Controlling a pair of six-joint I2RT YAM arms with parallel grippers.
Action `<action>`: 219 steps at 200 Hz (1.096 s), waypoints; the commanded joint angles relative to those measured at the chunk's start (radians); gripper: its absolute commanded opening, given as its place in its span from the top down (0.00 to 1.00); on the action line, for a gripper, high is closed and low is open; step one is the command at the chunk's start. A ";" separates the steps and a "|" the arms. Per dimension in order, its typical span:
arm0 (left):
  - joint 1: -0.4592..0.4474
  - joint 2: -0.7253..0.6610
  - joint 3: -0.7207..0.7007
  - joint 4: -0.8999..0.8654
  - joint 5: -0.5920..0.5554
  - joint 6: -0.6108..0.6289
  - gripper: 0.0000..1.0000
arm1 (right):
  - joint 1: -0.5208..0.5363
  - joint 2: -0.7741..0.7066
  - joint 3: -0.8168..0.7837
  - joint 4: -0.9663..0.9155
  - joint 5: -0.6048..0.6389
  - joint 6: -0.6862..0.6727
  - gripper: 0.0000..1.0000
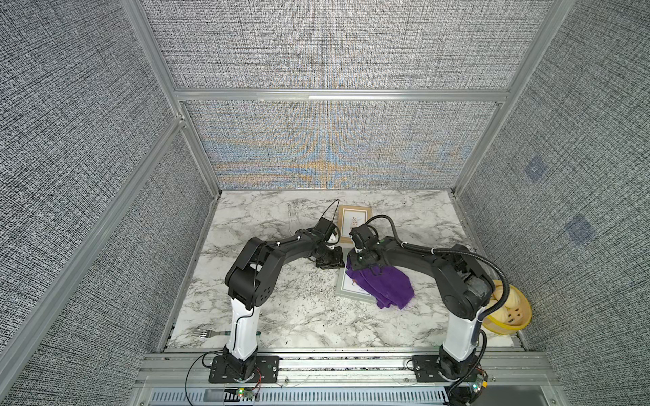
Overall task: Wipe the picture frame with a cloth
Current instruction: Wipe the dirt from the picture frame.
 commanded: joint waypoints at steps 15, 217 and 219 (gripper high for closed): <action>-0.004 0.025 -0.034 -0.103 -0.083 0.005 0.81 | -0.024 0.007 -0.027 0.006 0.075 0.029 1.00; -0.002 0.018 -0.080 -0.139 -0.173 -0.062 0.82 | -0.063 -0.129 -0.229 -0.086 0.088 0.082 1.00; -0.002 0.018 -0.079 -0.139 -0.171 -0.059 0.82 | -0.060 -0.126 -0.227 -0.077 0.072 0.075 1.00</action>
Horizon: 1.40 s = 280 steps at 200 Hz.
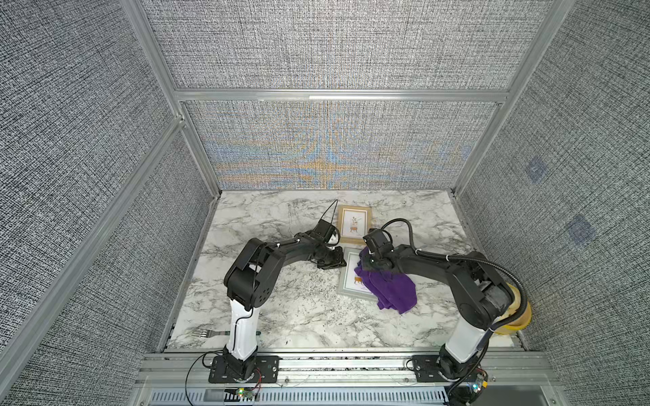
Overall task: Wipe the picture frame with a cloth
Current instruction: Wipe the dirt from the picture frame.
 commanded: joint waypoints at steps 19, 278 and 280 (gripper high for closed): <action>-0.001 0.028 0.002 -0.245 -0.153 0.034 0.82 | 0.054 0.060 0.034 -0.145 -0.109 -0.092 1.00; -0.001 0.051 0.057 -0.316 -0.166 0.035 0.82 | -0.031 0.010 -0.020 -0.149 -0.164 0.013 1.00; -0.001 0.051 0.057 -0.315 -0.165 0.036 0.82 | -0.036 0.015 -0.010 -0.149 -0.160 0.013 1.00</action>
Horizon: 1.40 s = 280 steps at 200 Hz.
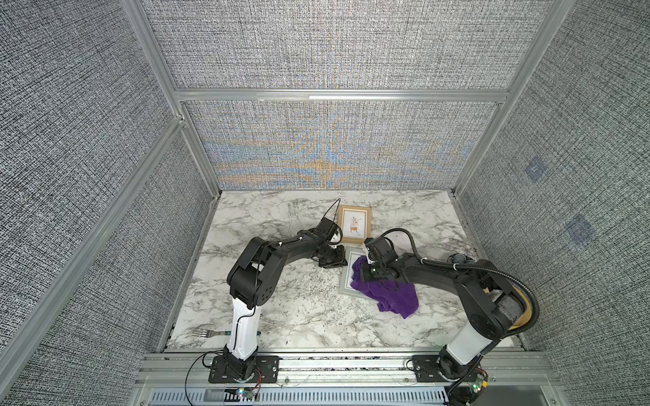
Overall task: Wipe the picture frame with a cloth
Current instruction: Wipe the dirt from the picture frame.
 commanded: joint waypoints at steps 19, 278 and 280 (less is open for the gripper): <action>0.002 0.045 -0.009 -0.248 -0.148 0.025 0.82 | -0.085 0.095 0.139 -0.171 0.103 0.008 1.00; 0.002 0.046 0.008 -0.256 -0.140 0.029 0.83 | -0.010 -0.168 0.045 -0.245 -0.025 -0.136 1.00; 0.002 0.045 0.008 -0.256 -0.140 0.029 0.83 | -0.007 -0.162 0.044 -0.240 -0.031 -0.138 1.00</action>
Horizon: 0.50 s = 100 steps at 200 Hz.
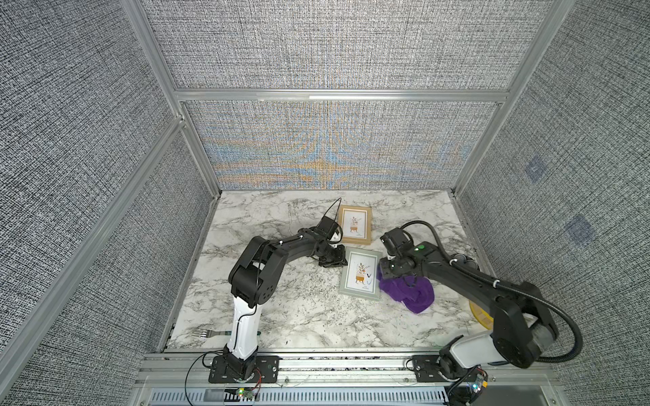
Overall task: Wipe the picture frame with a cloth
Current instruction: Wipe the dirt from the picture frame.
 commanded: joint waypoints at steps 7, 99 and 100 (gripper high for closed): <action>0.001 0.025 -0.023 -0.216 -0.154 -0.002 0.83 | 0.025 0.075 -0.019 0.175 -0.220 -0.028 1.00; 0.001 0.030 -0.025 -0.222 -0.160 0.005 0.84 | 0.048 0.191 -0.063 0.119 -0.108 -0.036 1.00; 0.001 0.029 -0.025 -0.222 -0.159 0.006 0.84 | 0.046 0.192 -0.060 0.119 -0.102 -0.032 1.00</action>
